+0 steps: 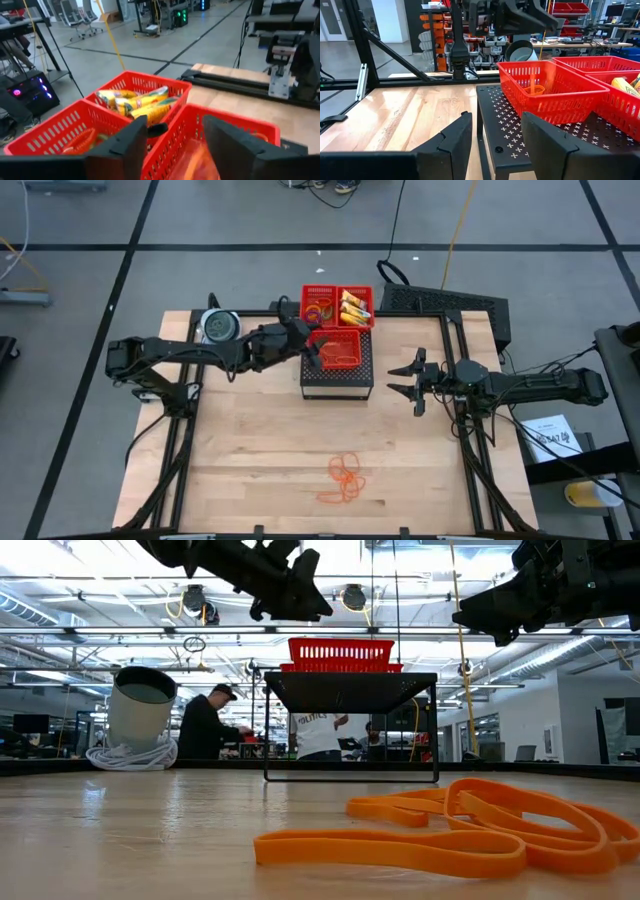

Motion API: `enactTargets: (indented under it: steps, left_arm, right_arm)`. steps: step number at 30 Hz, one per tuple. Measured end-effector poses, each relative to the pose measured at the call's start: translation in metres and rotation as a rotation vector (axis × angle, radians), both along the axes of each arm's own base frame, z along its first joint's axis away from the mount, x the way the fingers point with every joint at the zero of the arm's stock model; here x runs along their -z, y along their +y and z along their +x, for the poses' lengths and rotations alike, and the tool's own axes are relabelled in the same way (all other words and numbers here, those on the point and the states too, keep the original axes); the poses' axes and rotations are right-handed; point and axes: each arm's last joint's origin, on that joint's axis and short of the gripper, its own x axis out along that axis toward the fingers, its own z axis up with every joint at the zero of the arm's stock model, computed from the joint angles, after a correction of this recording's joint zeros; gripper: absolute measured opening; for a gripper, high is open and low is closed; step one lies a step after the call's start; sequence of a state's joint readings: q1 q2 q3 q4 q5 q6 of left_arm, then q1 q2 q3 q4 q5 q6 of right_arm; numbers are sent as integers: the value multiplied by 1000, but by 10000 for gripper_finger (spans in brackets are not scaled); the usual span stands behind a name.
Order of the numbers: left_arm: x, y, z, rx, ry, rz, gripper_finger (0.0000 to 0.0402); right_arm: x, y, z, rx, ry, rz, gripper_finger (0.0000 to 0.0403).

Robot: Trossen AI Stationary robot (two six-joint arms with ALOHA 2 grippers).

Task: Pick & Place Office Desk Supplies
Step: Put the orange rubber band in the bottom red bin on the shelf

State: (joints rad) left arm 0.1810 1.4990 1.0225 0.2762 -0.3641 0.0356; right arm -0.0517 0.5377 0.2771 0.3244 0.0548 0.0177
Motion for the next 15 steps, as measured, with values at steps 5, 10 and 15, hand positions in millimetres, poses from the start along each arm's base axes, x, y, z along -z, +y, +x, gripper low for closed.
enactTargets:
  steps: [5, 10, 15]
  left_arm:
    - [3, 0, -1, 0, 28, -9, 241]
    - [3, -3, 0, -2, 6, -51, 259]
    - [8, -15, 2, 99, 14, -157, 263]
  right_arm:
    - [0, 0, 0, 0, 0, 0, 160]
    - [0, 0, 0, 0, 0, 0, 160]
    - [0, 0, 0, 0, 0, 0, 160]
